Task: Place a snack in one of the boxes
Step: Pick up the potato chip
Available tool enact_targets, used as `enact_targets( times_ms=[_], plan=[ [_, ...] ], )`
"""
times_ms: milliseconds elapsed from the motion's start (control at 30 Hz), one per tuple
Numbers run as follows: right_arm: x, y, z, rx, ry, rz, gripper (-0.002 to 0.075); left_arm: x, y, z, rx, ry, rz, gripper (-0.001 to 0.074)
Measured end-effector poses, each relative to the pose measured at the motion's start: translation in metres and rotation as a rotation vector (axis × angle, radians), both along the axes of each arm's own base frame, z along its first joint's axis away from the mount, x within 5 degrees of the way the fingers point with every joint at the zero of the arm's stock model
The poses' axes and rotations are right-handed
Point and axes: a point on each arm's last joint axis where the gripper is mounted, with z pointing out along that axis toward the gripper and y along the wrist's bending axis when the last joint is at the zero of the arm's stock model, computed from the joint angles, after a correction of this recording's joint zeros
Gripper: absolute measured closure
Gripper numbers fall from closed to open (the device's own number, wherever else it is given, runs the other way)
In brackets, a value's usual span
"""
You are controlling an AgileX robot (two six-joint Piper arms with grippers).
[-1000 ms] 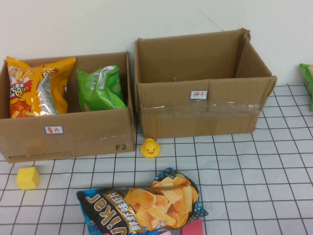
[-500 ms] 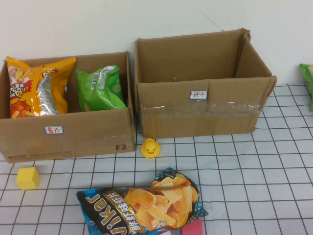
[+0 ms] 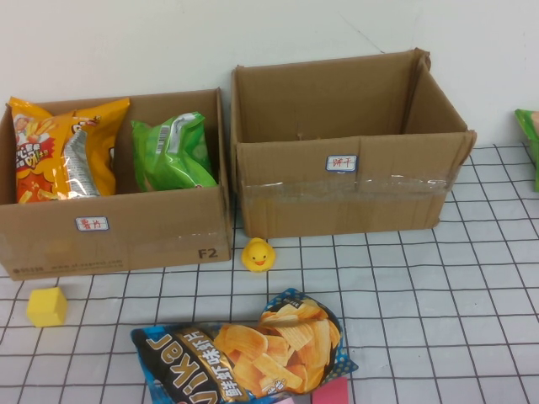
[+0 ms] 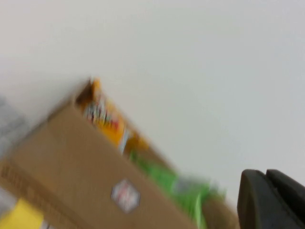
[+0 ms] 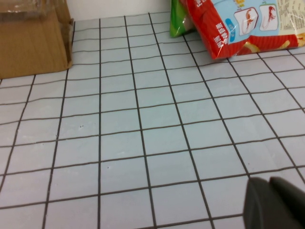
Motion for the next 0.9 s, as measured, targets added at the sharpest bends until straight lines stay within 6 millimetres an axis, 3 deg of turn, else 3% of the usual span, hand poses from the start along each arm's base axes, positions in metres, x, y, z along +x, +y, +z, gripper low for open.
enact_targets(
  times_ms=[100, 367, 600, 700, 900],
  plan=[
    [0.0, 0.0, 0.0, 0.001, 0.0, 0.0, 0.0727, 0.0, -0.009, -0.002, 0.078, 0.096, -0.093, 0.0737],
    [0.0, 0.0, 0.0, -0.007, 0.0, 0.0, 0.0727, 0.0, -0.032, 0.029, 0.567, 0.407, -0.364, 0.0737],
    [0.0, 0.0, 0.0, -0.007, 0.0, 0.0, 0.0727, 0.034, -0.042, 0.038, 0.679, 0.722, -0.602, 0.0722],
    [0.0, 0.0, 0.0, -0.007, 0.0, 0.0, 0.0727, 0.052, -0.05, 0.034, 0.723, 0.756, -0.727, 0.0627],
    [0.0, 0.0, 0.0, -0.007, 0.0, 0.0, 0.0727, 0.086, -0.072, 0.027, 0.524, 0.663, -0.919, 0.0243]
  ],
)
